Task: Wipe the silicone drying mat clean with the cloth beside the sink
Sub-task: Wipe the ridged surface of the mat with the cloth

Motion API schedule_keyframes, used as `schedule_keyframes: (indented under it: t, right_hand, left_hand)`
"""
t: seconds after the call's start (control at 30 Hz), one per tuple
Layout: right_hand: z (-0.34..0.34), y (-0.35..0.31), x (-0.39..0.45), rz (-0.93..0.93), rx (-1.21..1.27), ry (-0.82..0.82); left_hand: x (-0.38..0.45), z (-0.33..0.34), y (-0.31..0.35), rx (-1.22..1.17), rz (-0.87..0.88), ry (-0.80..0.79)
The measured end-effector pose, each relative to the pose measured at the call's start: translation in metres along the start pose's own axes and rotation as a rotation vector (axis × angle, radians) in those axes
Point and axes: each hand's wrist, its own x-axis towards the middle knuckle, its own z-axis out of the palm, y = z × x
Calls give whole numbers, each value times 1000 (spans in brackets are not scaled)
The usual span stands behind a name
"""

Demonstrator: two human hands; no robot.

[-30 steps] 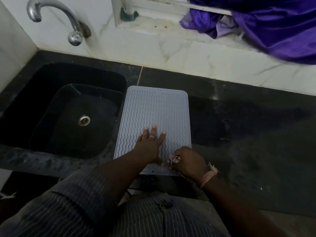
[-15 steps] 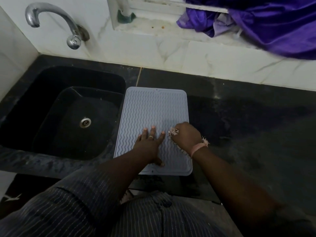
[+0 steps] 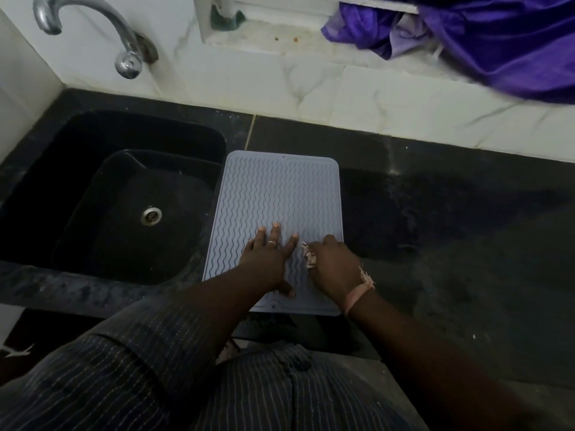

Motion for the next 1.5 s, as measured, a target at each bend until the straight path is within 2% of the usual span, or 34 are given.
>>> schedule_keyframes:
  t: [0.4,0.57,0.67,0.83,1.0,1.13,1.3,1.5]
  right_hand:
    - [9,-13,-74,-42,31,-181]
    - [8,-4,-65,-21,78,-154]
    - [7,1,-51,9,128,-65]
    - [2,4,-6,6,80,49]
    - [-6,8,20,-12,76,82]
    - [0,7,5,-50,35,45]
    - [-1,4,-20,-79,148,-64]
    - [7,-2,-31,-2,130,-91]
  left_hand:
    - [-1,-2,1,-18,-11,-31]
    - [0,-2,1,-14,2,-38]
    - [-1,-2,0,-9,12,-27]
    - [-2,-2,3,9,-7,-31]
    - [2,0,4,10,-23,-22]
    - [-1,-3,8,6,-51,-18]
    - [-3,-18,25,-2,-123,-22]
    - [8,-39,21,133,-81,102]
